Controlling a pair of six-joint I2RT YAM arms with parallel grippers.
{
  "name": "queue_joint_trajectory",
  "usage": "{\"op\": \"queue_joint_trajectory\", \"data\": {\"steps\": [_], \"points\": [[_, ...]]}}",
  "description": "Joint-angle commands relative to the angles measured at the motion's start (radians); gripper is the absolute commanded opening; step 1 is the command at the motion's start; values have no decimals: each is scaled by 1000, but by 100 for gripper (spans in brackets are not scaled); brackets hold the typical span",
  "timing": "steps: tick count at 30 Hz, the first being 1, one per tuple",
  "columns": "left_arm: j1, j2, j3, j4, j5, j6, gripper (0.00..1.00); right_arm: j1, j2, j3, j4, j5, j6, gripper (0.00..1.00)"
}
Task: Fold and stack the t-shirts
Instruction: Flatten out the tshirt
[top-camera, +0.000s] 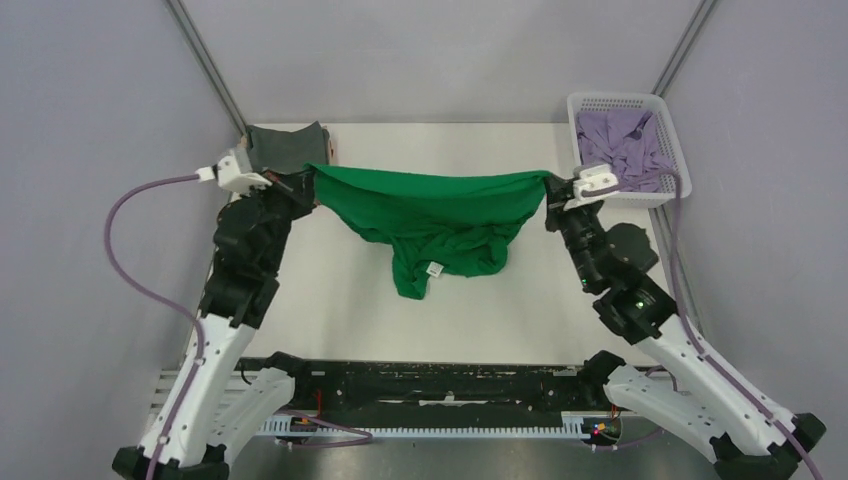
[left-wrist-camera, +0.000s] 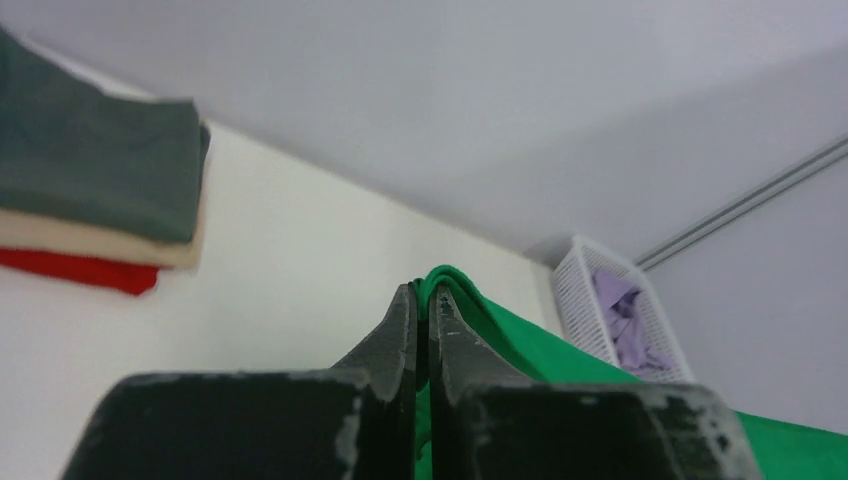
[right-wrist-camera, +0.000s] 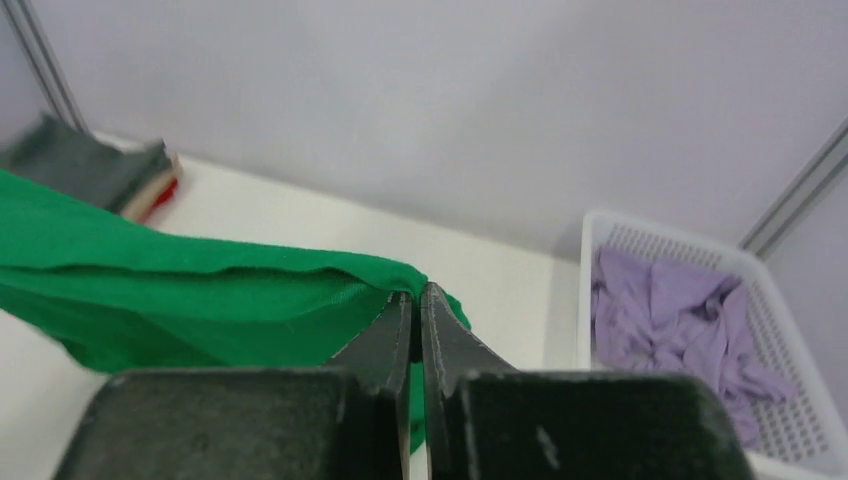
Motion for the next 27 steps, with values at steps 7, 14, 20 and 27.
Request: {"op": "queue_joint_trajectory", "data": {"steps": [7, 14, 20, 27], "points": [[0, -294, 231, 99, 133, 118, 2, -4, -139, 374, -96, -399, -53, 0], [0, -326, 394, 105, 227, 182, 2, -4, -127, 577, -176, -551, -62, 0], [3, -228, 437, 110, 256, 208, 2, -4, -53, 619, -167, -446, -121, 0], [3, 76, 414, 120, 28, 247, 2, -4, 167, 522, 24, 41, -257, 0]]}}
